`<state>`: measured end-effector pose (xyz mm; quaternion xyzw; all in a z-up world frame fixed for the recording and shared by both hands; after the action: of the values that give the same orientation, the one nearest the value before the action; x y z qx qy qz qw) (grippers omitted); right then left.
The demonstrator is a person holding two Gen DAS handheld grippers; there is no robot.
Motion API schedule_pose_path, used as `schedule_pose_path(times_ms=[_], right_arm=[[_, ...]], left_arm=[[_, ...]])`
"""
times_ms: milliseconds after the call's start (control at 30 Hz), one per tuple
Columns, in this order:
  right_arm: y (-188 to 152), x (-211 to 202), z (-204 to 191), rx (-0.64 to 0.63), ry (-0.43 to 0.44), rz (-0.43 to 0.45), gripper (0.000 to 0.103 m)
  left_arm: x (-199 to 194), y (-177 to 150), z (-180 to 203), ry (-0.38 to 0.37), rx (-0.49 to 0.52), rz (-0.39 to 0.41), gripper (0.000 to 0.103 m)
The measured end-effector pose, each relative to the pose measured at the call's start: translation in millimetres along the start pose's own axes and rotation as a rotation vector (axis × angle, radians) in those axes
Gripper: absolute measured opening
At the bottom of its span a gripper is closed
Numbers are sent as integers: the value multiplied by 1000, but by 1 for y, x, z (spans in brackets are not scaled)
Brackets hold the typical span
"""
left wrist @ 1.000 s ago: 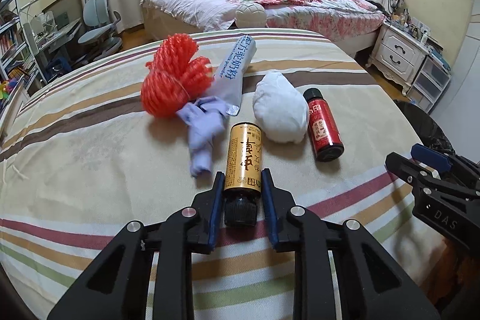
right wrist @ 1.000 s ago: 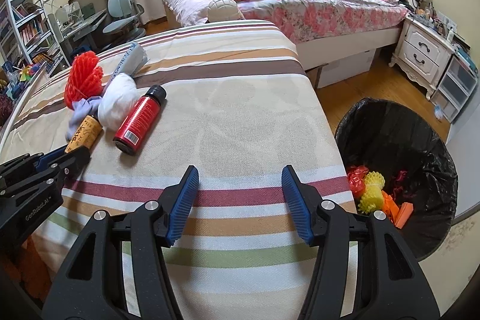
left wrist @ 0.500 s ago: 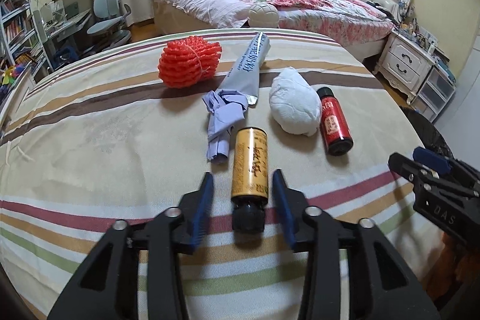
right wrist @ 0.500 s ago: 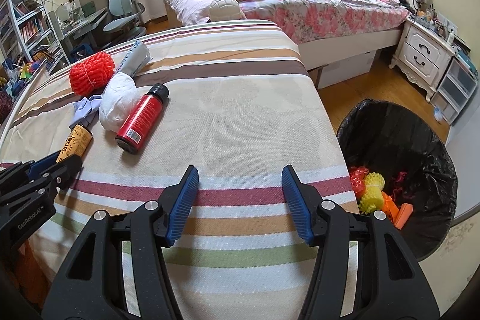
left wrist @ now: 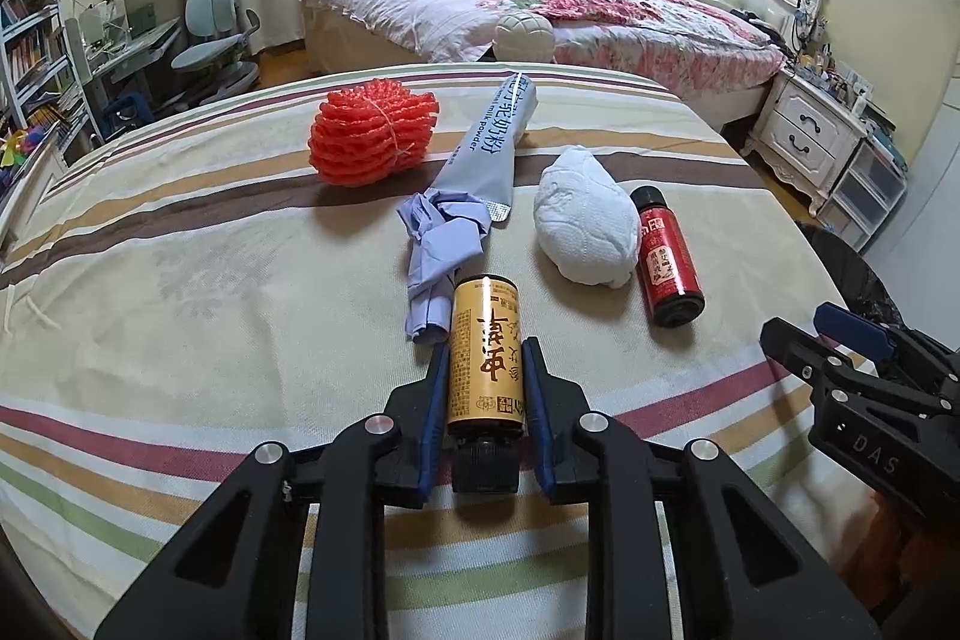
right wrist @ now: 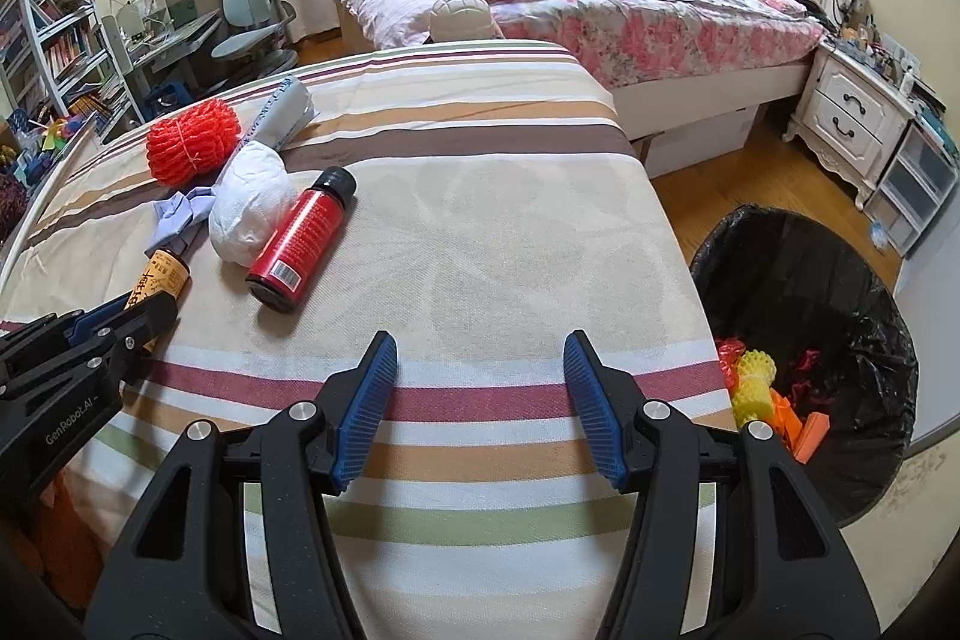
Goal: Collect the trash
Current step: 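Grasp the red spray can with the right tool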
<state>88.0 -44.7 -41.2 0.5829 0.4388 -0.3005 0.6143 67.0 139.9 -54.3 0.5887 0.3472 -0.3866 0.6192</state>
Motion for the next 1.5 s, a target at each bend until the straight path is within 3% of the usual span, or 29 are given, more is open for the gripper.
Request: schedule_pose_path(times_ms=[500, 933, 1333, 1500], right_arm=[[17, -7, -26, -33, 24, 29, 57], [48, 5, -51, -54, 31, 31, 57], [45, 21, -62, -87, 19, -22, 24], [40, 19, -62, -93, 15, -13, 23]], left_arm=[[-21, -20, -53, 61, -93, 23, 25], [-24, -16, -99, 132, -163, 53, 25], [-21, -15, -103, 114, -175, 49, 25], [-21, -14, -103, 113, -176, 53, 25]])
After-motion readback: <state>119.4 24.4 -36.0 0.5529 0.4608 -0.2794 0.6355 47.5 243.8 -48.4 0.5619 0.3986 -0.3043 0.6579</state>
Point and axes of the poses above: each gripper's, at about its wrist camera, not at the fingertips, and x roughly the way its jaws point, z to its right, y to its top, the point moved 1 cm from there along x, roughly the way its jaws point, and after that the axes turned 12 degrees about -z, right-handed, at the moved point
